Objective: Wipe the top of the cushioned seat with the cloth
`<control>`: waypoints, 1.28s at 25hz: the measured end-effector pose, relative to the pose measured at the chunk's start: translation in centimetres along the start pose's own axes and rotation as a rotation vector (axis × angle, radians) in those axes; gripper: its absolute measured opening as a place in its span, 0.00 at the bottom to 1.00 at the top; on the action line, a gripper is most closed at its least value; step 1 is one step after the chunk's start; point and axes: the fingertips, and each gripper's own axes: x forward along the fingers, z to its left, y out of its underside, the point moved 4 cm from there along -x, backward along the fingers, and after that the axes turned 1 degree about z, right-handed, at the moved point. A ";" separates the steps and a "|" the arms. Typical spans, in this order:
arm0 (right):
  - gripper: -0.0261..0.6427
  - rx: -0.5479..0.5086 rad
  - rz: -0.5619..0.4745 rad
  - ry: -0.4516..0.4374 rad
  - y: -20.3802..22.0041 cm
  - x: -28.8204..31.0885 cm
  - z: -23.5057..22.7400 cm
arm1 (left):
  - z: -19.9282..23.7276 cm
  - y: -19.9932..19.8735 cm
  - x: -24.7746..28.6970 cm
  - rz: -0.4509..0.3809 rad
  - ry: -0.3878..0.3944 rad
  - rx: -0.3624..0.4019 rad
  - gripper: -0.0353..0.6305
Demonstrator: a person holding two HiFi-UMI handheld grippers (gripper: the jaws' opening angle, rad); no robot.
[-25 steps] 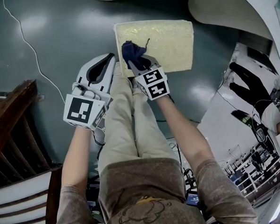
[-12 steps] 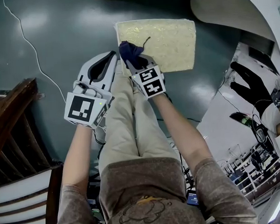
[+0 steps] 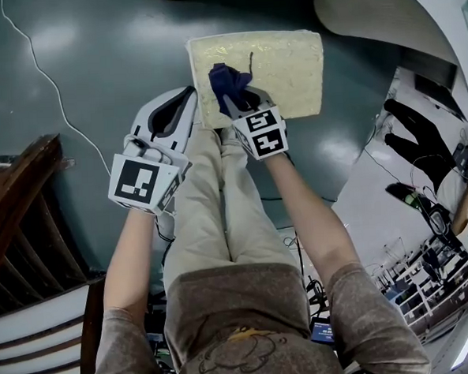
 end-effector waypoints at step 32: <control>0.19 0.020 0.029 0.225 5.4 -8.4 -17.6 | -3.6 -0.4 4.8 0.068 0.094 0.042 0.08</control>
